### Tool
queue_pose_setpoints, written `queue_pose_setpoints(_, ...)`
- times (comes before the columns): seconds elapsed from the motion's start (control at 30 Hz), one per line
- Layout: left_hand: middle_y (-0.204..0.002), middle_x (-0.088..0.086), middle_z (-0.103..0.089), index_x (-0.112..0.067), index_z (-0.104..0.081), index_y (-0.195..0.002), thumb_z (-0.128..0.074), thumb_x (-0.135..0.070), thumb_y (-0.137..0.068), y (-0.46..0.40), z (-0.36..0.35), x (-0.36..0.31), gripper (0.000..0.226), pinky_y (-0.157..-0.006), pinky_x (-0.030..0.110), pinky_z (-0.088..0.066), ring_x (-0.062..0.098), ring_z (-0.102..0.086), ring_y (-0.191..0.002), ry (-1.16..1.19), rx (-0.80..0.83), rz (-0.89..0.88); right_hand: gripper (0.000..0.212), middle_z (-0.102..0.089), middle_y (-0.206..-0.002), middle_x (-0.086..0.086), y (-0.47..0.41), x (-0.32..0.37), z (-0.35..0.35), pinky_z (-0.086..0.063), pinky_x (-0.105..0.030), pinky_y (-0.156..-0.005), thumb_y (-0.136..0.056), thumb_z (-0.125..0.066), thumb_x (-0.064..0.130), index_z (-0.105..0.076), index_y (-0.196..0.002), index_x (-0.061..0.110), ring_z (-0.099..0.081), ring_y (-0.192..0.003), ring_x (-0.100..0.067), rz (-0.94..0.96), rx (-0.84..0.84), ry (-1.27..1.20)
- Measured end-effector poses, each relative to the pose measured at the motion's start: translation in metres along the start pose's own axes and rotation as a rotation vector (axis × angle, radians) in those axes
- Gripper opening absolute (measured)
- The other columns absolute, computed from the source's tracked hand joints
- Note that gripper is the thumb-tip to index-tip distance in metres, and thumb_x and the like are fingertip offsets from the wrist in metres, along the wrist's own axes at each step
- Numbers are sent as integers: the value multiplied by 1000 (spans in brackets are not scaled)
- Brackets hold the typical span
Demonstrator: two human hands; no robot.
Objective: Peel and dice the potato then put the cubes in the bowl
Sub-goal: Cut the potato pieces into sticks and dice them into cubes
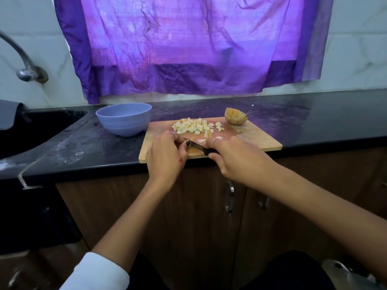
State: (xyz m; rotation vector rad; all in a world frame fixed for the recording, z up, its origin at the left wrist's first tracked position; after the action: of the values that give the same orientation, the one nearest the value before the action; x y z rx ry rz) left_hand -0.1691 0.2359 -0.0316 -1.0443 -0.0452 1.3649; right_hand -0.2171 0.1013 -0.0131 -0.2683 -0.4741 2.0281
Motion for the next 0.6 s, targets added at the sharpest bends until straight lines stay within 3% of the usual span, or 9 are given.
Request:
queue_pose_setpoints(0.17,-91,-3,-66,-16,-72,-95,-63,-28,-91,2,-1,-3,16,-68,30,-49,10,-57,-79,10,96,-48,33,-61,-111,-7,12,-6,19,-34,-27,-66,-101,-42,30,-46,-133,23,-59,-98,-25,-22,-41,-26)
queue_pose_setpoints(0.3,-94,-5,-66,-16,-71,-111,-62,-23,-92,3,6,-5,22,-71,18,-38,4,-53,-78,29,163,-45,34,-62,-99,-6,9,-3,22,-35,-29,-64,-101,-43,30,-47,-133,23,-59,-89,-24,-54,-96,-101)
queue_pose_setpoints(0.47,-92,2,-70,-11,-74,-101,-64,-18,-91,6,14,-6,15,-69,17,-36,5,-53,-76,42,78,-53,31,-62,-103,-7,7,2,17,-43,-31,-68,-100,-44,30,-48,-130,24,-59,-95,-25,-33,-101,-122)
queue_pose_setpoints(0.6,-87,-1,-67,-12,-73,-98,-64,-16,-90,3,12,-5,13,-64,15,-38,3,-53,-71,53,71,-53,29,-60,-105,-8,-1,-1,12,-39,-28,-68,-99,-46,29,-50,-127,21,-57,-94,-22,-7,-76,-145)
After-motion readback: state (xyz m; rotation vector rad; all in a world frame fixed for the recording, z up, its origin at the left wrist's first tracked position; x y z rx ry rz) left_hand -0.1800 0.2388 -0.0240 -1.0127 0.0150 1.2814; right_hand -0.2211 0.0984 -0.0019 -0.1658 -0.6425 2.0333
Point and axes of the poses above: each hand's wrist, its own y-axis away from the middle knuckle, its own z-axis out of the back of the hand, x = y × z, the point moved 10 cm from there along -y, towards the middle knuckle
